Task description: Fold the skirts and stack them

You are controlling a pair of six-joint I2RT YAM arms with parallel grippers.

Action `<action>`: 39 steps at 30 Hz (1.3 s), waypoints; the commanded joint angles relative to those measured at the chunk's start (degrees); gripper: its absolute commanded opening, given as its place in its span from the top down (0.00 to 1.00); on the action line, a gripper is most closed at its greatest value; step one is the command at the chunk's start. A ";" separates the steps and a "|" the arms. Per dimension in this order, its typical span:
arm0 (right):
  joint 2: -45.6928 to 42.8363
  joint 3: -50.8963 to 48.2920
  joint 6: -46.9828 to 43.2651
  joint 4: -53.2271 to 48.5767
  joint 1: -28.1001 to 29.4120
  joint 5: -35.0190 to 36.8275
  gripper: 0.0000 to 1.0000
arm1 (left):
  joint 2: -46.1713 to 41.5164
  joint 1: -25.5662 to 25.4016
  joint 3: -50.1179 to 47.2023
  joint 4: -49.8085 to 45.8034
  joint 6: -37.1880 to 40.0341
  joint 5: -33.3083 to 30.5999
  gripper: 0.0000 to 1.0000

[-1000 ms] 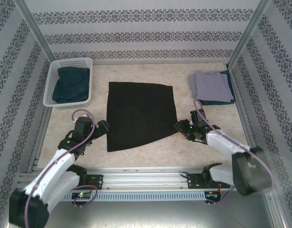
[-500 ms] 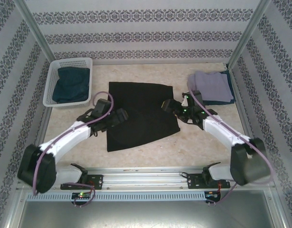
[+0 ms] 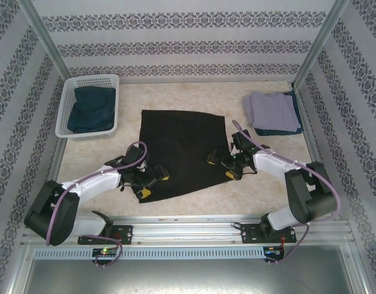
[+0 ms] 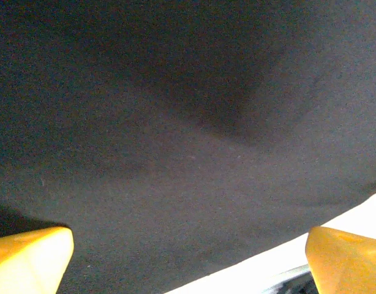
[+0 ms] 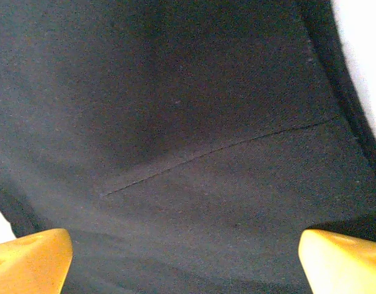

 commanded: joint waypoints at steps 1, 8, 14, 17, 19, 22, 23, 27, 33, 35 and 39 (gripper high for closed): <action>-2.31 -6.16 2.25 0.03 0.96 4.12 0.02 | 3.11 -0.81 -6.58 -2.70 -3.40 2.22 0.00; -8.26 -4.42 -1.55 8.69 2.02 1.14 0.02 | 2.85 6.10 0.03 -12.06 6.43 -4.09 0.00; 3.48 18.74 -14.88 5.29 1.80 -0.32 0.02 | -2.49 6.17 13.02 -23.18 13.73 -10.63 0.00; 14.94 30.52 -16.12 5.91 1.86 -3.67 0.02 | -3.09 4.70 15.22 -23.22 12.46 -7.91 0.00; 22.60 37.53 -15.25 7.59 2.19 -5.24 0.02 | -2.55 2.43 16.00 -20.76 10.97 -6.02 0.00; 32.08 48.56 -14.78 8.10 2.72 -6.66 0.02 | -0.59 -0.87 14.79 -12.30 7.66 -0.44 0.00; 34.81 51.56 -14.69 8.00 2.81 -6.61 0.02 | 0.19 -2.00 14.32 -11.12 6.55 -0.53 0.00; 41.07 56.65 -13.20 8.41 2.59 -1.98 0.02 | 1.74 -4.07 9.84 -9.87 3.49 -1.73 0.00; 49.24 62.51 -11.68 6.22 2.64 0.14 0.02 | 1.89 -4.15 1.72 -9.20 3.92 -1.75 0.00; 51.30 64.55 -10.10 3.13 2.43 2.59 0.02 | 3.24 -4.03 -0.41 -7.33 4.21 -1.42 0.00; 54.74 67.08 -4.35 1.66 1.17 4.74 0.02 | 7.20 -3.17 -0.47 -6.31 5.73 -2.07 0.00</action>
